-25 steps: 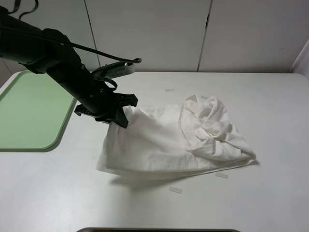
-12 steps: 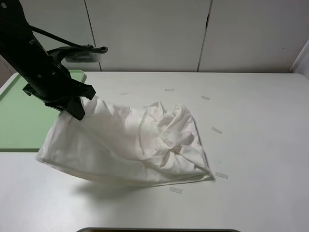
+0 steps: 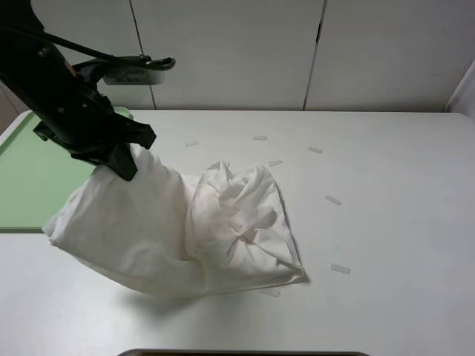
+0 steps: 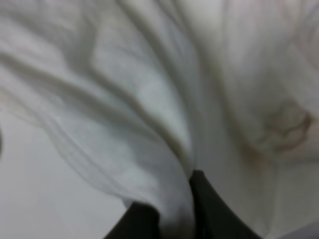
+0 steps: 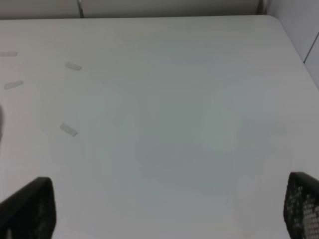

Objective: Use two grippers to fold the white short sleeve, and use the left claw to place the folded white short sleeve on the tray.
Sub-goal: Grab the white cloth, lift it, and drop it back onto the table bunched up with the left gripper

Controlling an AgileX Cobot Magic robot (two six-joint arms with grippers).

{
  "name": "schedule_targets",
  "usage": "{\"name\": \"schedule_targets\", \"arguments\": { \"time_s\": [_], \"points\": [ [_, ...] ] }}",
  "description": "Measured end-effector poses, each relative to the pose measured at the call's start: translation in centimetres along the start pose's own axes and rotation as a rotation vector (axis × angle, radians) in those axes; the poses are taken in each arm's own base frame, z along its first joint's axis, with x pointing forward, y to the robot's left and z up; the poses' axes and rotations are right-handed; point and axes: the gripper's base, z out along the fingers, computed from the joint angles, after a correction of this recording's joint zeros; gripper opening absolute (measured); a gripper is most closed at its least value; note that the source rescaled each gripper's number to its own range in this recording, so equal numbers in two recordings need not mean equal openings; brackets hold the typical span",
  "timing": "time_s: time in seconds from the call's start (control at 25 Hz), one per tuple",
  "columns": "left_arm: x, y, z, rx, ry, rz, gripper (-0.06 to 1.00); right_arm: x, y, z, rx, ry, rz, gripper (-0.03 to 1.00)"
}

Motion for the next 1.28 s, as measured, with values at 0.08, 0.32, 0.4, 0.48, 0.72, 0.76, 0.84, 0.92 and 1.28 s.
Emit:
{"name": "schedule_targets", "arguments": {
  "time_s": [0.08, 0.32, 0.4, 0.48, 0.72, 0.76, 0.84, 0.92, 1.28],
  "points": [
    [-0.2, -1.3, 0.8, 0.009, -0.014, -0.004, 0.08, 0.0, 0.0, 0.0, 0.000, 0.000, 0.000, 1.00],
    [-0.4, -4.4, 2.7, 0.035, -0.039, -0.017, 0.08, 0.0, 0.0, 0.0, 0.000, 0.000, 0.000, 1.00],
    [-0.5, -5.4, 3.1, 0.043, -0.039, -0.011, 0.08, 0.0, 0.0, 0.0, 0.000, 0.000, 0.000, 1.00],
    [-1.0, -6.4, 3.2, 0.053, -0.046, -0.008, 0.08, 0.0, 0.0, 0.0, 0.000, 0.000, 0.000, 1.00],
    [-3.3, -10.3, 4.9, 0.082, -0.053, 0.024, 0.08, 0.0, 0.0, 0.0, 0.000, 0.000, 0.000, 1.00],
    [-3.3, -10.3, 4.9, 0.082, -0.053, 0.024, 0.08, 0.0, 0.0, 0.0, 0.000, 0.000, 0.000, 1.00],
    [-4.3, -11.8, 6.1, 0.089, -0.048, 0.045, 0.08, 0.0, 0.0, 0.0, 0.000, 0.000, 0.000, 1.00],
    [-4.6, -12.6, 6.9, 0.091, -0.041, 0.050, 0.08, 0.0, 0.0, 0.0, 0.000, 0.000, 0.000, 1.00],
    [-5.5, -15.2, 9.3, 0.118, -0.072, 0.052, 0.12, 0.0, 0.0, 0.0, 0.000, 0.000, 0.000, 1.00]
  ]
}}
